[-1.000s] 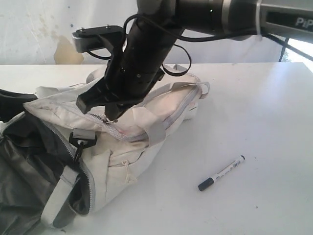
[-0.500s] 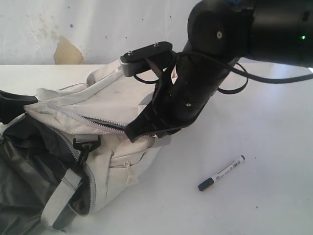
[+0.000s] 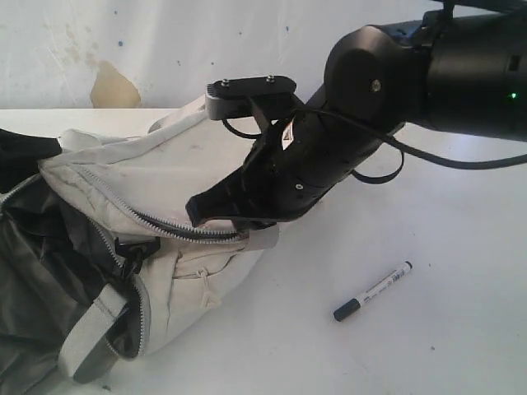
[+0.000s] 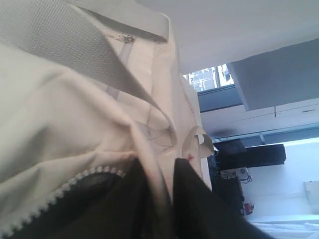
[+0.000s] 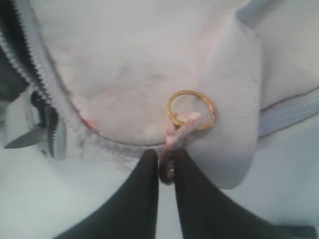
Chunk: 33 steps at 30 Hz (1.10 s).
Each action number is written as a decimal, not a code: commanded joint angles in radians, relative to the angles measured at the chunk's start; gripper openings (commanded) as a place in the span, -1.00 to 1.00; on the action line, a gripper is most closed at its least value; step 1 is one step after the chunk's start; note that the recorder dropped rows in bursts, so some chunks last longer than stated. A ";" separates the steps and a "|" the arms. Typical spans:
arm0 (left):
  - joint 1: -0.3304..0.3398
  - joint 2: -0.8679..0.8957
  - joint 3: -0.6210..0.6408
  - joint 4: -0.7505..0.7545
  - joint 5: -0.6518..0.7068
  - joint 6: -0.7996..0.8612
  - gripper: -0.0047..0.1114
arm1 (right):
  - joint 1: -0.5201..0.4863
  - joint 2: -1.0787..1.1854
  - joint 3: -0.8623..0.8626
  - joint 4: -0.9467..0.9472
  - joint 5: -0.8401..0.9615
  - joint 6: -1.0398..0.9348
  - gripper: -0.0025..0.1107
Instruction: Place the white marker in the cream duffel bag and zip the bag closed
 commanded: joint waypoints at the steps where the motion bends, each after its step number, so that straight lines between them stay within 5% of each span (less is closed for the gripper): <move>1: 0.005 -0.014 -0.025 0.015 0.027 0.018 -0.14 | -0.006 -0.010 0.005 0.110 -0.045 -0.036 -0.28; 3: 0.005 -0.014 -0.028 0.019 0.027 0.018 0.13 | -0.006 -0.010 0.003 0.110 -0.068 -0.017 -0.10; 7: 0.005 -0.014 -0.028 0.042 0.027 0.018 0.48 | -0.006 -0.012 -0.013 0.108 -0.076 0.053 -0.03; 15: 0.005 -0.022 -0.028 0.086 -0.007 0.063 0.38 | -0.096 -0.012 -0.067 0.090 -0.066 0.148 -0.14; 23: 0.005 -0.101 -0.028 0.194 -0.256 0.032 0.37 | -0.155 0.081 -0.090 0.107 -0.126 0.146 -0.19; 33: 0.005 -0.194 -0.028 0.282 -0.257 0.034 0.37 | -0.153 0.219 -0.090 0.207 -0.225 -0.027 -0.19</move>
